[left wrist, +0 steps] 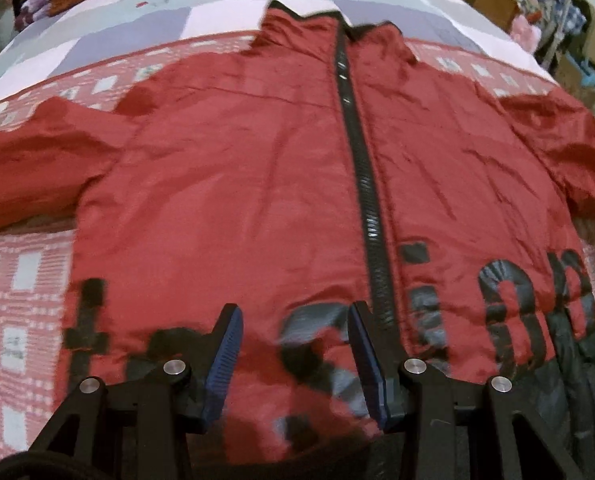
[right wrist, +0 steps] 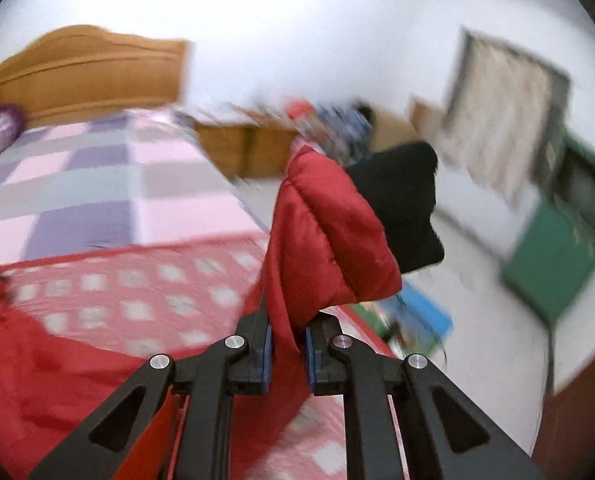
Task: Fold large clothes
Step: 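Grasp the black sleeve cuff with the right tool and lift it while the left tool holds the body, then carry the held sleeve across the jacket body with the right tool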
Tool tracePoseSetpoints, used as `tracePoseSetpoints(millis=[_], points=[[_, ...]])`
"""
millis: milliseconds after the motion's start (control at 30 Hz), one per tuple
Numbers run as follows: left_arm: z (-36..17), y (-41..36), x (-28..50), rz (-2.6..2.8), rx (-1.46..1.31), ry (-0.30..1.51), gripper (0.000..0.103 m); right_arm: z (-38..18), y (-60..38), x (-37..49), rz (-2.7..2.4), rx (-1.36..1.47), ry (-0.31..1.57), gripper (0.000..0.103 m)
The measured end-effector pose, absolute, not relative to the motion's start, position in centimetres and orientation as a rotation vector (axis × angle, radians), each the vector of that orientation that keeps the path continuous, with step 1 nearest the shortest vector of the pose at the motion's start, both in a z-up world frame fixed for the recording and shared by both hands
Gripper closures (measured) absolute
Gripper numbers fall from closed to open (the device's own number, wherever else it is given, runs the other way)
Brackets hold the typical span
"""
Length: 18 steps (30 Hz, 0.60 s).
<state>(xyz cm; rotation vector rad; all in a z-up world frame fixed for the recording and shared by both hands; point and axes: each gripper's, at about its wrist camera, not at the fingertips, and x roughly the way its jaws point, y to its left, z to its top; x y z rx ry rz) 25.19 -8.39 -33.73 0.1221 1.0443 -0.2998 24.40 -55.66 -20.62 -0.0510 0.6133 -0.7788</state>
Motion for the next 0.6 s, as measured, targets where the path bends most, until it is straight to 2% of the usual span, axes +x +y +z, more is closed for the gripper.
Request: tracePoseSetpoints(millis=[167,433,600], points=[[-32.4,-4.5,24.3,-0.283,0.109,1.029,0.056,-20.1,-41.9,28.9,-0.535,-0.203,0.581,0.090],[-31.5,1.2,23.0,-0.257,0.086,1.024,0.056,-26.4,-20.5,33.7,-0.179,-0.380,0.667,0.090],[-31.8,3.2,22.8,-0.253,0.074,1.024,0.056,-30.7,-13.8,34.7,-0.046,-0.476,0.765,0.090]])
